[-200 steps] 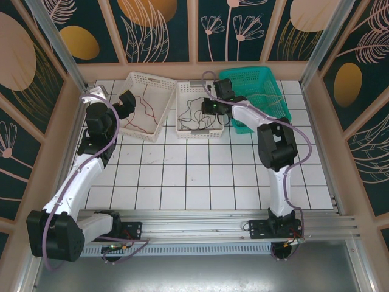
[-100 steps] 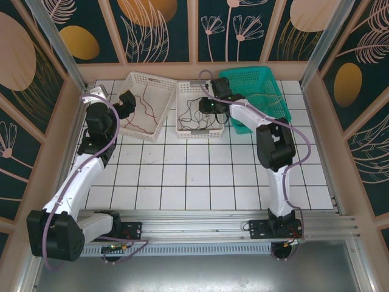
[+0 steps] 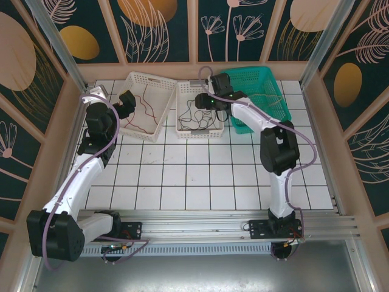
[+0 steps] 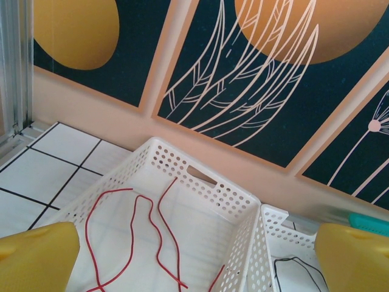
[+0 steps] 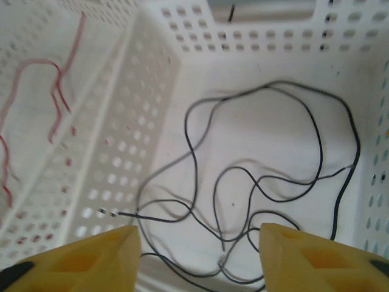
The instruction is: Untangle the cables
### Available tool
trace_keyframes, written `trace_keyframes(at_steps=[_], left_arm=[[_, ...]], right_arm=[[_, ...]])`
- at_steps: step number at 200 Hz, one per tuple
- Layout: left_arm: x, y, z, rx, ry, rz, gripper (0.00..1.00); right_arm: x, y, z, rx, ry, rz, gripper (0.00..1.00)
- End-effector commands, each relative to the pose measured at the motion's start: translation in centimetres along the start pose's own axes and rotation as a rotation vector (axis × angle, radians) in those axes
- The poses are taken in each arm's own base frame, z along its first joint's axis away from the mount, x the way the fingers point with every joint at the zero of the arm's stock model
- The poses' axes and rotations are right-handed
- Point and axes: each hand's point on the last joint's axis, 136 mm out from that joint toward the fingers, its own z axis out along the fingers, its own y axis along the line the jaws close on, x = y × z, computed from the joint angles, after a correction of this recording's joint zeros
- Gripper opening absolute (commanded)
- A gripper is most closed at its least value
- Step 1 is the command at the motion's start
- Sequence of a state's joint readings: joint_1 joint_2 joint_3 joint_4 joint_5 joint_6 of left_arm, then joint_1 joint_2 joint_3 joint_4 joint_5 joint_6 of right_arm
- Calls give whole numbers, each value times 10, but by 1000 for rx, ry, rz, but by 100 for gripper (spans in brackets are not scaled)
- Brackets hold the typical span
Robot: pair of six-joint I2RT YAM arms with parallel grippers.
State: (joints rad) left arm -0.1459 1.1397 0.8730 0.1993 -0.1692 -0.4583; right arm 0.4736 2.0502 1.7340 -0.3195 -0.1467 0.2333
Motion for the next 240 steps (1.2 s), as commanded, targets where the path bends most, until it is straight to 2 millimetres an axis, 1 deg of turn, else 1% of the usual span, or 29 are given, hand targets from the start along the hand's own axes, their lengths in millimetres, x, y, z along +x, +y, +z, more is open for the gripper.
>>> trace_keyframes(at_steps=[1,13,14,16,17,19,21,49,65,85,87,88,89,90,100,116,121,149,164,170,185,205,224,240], left_arm=[[-4,-1,1,0,-28,-6,98],[-4,-2,1,2,-28,-4,98],[-4,-2,0,2,-29,-4,99],[-4,-1,1,0,-27,-4,98],[-4,-1,1,-1,-28,-4,98],[-4,-1,1,-1,-28,-3,98],[-4,-1,1,-2,-28,-3,99],[-4,-2,1,0,-28,-2,99],[-4,-1,1,-3,-30,2,99],[-3,0,0,-8,-31,8,99],[-4,-1,0,-7,-33,9,98],[-4,-1,0,-8,-33,9,99],[-4,-1,0,-9,-33,9,98],[-4,-1,0,-9,-33,10,99],[-4,0,0,-16,-35,13,98],[-4,2,0,-26,-40,18,98],[-3,2,0,-27,-39,20,98],[0,4,1,-41,-42,31,99],[1,6,1,-51,-44,40,99],[2,6,1,-54,-46,43,98],[2,5,0,-52,-52,53,98],[3,4,-1,-56,-59,65,99],[4,3,-2,-61,-65,75,98],[6,2,-2,-55,-70,85,99]], right_arm=[[-43,21,-47,-14,-143,-50,61],[-48,23,-56,-13,-163,-59,66],[-48,24,-57,-14,-165,-59,68],[-49,24,-58,-14,-169,-58,88],[-50,25,-59,-15,-170,-57,93],[-51,24,-60,-13,-174,-57,97],[-51,25,-61,-11,-177,-55,99],[-61,26,-82,0,-227,-61,99],[-66,27,-98,8,-267,-71,99],[-71,31,-127,7,-348,-101,99],[-75,34,-135,6,-370,-107,99],[-72,32,-133,12,-363,-110,99],[-72,32,-134,16,-368,-112,99],[-76,34,-140,15,-386,-115,99],[-77,35,-157,48,-439,-150,99],[-71,34,-176,51,-486,-174,99],[-71,35,-186,52,-507,-177,99],[-64,25,-230,93,-618,-183,99],[-57,21,-249,113,-675,-209,99],[-55,17,-254,135,-691,-212,99],[-49,-4,-266,228,-712,-165,99],[-33,-33,-274,286,-724,-72,99],[-17,-65,-281,323,-748,42,99],[-3,-98,-290,381,-778,174,99]])
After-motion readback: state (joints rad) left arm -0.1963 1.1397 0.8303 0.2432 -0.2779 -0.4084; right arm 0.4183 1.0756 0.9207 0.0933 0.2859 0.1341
